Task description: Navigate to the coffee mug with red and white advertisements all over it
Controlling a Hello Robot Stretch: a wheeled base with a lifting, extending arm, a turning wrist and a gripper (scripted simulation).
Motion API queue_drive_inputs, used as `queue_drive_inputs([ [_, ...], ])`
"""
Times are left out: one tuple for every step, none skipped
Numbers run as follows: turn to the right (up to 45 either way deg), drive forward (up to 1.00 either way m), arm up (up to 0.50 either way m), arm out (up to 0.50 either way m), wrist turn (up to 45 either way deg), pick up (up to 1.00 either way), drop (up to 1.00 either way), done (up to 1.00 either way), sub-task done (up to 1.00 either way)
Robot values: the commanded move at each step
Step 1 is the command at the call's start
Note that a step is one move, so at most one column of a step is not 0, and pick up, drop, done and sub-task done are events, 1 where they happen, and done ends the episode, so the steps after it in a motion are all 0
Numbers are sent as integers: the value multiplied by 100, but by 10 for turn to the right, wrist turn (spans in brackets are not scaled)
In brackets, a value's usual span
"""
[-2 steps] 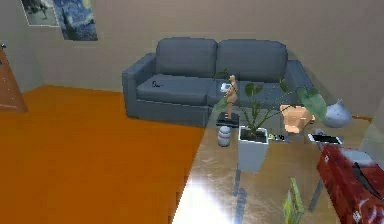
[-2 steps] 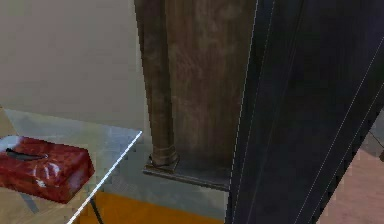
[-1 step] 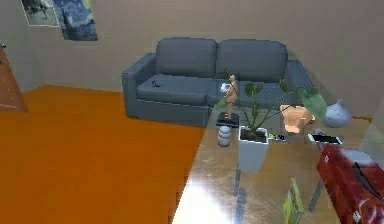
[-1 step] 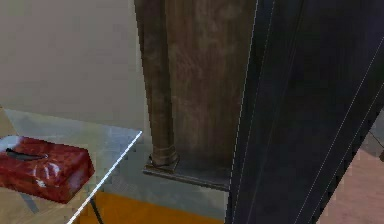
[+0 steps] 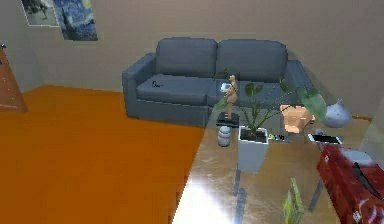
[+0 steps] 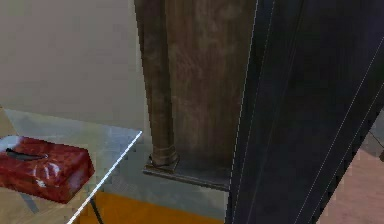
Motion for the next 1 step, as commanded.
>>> queue_drive_inputs([
  [-450, 0, 0, 0, 0, 0, 0, 0, 0],
])
